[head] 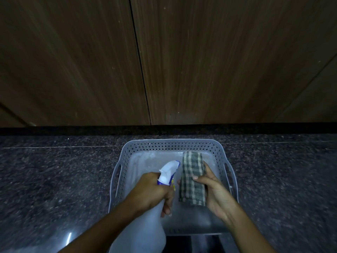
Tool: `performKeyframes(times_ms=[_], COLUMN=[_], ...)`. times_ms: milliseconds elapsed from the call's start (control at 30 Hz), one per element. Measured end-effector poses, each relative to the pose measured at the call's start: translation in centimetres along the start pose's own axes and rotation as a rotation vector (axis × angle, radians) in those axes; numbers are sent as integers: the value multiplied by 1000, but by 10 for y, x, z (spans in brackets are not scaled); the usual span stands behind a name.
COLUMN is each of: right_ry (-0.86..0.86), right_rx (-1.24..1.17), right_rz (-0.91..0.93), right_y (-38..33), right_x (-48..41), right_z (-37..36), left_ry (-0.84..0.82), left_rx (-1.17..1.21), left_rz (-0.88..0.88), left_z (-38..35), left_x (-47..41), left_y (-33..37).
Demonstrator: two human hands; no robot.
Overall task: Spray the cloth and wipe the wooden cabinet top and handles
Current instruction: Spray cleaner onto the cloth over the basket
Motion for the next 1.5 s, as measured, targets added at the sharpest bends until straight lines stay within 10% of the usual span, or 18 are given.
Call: performKeyframes(times_ms=[1500], right_ry=[-92], right_rx=[128], right_rz=[33], right_y=[16], right_x=[-12], right_z=[-8], left_ry=[-67], left_rx=[106], left_rz=[288], left_z=[-11], left_x=[5], left_y=[-9])
Point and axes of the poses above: each hand's wrist, its own x-axis away from the middle knuckle, its own z-axis out of the back of the hand, y = z × x, the point moved 5 cm from there along -x, towards the middle knuckle, and after that the axes turned 9 degrees about y, right-handed, at the moved point
